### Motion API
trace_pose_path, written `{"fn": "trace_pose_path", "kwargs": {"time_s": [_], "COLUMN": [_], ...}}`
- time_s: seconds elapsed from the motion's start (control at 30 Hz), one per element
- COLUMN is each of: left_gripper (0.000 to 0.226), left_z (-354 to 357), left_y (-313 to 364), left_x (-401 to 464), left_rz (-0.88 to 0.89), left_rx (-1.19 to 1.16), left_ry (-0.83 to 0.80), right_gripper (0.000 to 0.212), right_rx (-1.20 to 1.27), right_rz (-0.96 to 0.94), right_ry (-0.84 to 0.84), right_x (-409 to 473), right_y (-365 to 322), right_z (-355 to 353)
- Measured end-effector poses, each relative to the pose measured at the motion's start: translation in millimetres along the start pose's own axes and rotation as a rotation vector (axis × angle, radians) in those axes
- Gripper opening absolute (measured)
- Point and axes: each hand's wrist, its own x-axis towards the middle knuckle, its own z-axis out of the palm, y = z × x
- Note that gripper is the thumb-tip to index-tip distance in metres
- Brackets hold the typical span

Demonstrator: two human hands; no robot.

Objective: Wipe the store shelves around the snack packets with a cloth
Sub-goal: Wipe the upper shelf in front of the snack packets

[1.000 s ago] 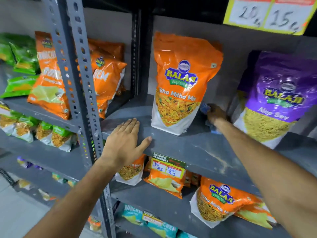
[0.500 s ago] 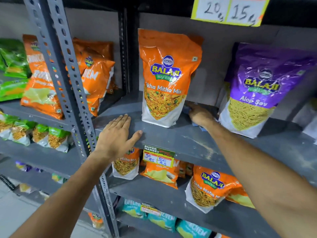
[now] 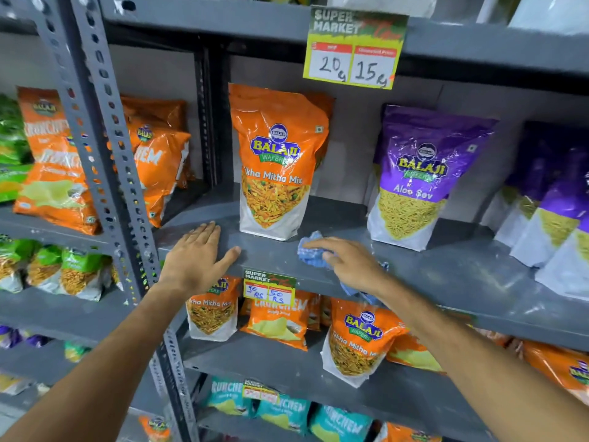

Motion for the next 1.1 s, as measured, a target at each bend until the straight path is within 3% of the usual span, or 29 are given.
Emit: {"fn": "trace_pose_path", "kwargs": {"time_s": [0.1, 0.17, 0.27, 0.37, 0.47, 0.57, 0.63, 0.7, 0.73, 0.83, 1.1], "left_gripper": [0.107, 0.107, 0.107, 0.107, 0.106, 0.106, 0.107, 0.107, 0.107, 0.107, 0.109], "left_z": [1, 2, 2, 3, 4, 5, 6, 6, 7, 8, 9], "left_y": [0, -1, -1, -3, -3, -2, -3, -4, -5, -5, -8], "left_x": [1, 2, 2, 3, 2, 3, 3, 4, 4, 4, 4], "left_rz": [0.000, 0.004, 0.008, 0.017, 0.024, 0.020, 0.018, 0.018, 0.019, 0.024, 0.031], "left_rx": [0.002, 0.003, 0.000, 0.001, 0.001, 0.000, 0.005, 0.007, 0.004, 0.005, -0.001], "left_ry": [0.007, 0.001, 0.007, 0.014, 0.016, 0.013, 0.021, 0.025, 0.023, 0.023, 0.028], "right_gripper": [0.047, 0.048, 0.050, 0.050, 0.046, 0.044, 0.045, 0.046, 0.046, 0.050, 0.054], "right_rx": [0.214, 0.101, -0.104, -0.136, -0.117, 0.164, 0.285, 0.155, 0.048, -0.204, -0.230], "right_rz": [0.023, 0.155, 0.226, 0.170, -0.005, -0.101, -0.006, 0.128, 0.187, 0.290, 0.192], "right_ry": [0.067, 0.110, 0.034, 0.059, 0.012, -0.032, 0.109, 0.281, 0.289, 0.149, 0.145], "right_x": [-7, 4, 14, 4, -18, -42, -48, -44, -39, -20, -8], "right_y": [6, 11, -5, -37, -47, -46, -38, -21, -13, -12, -78], "right_z": [-17, -19, -5, 6, 10, 3, -6, -11, -12, -6, 35]}}
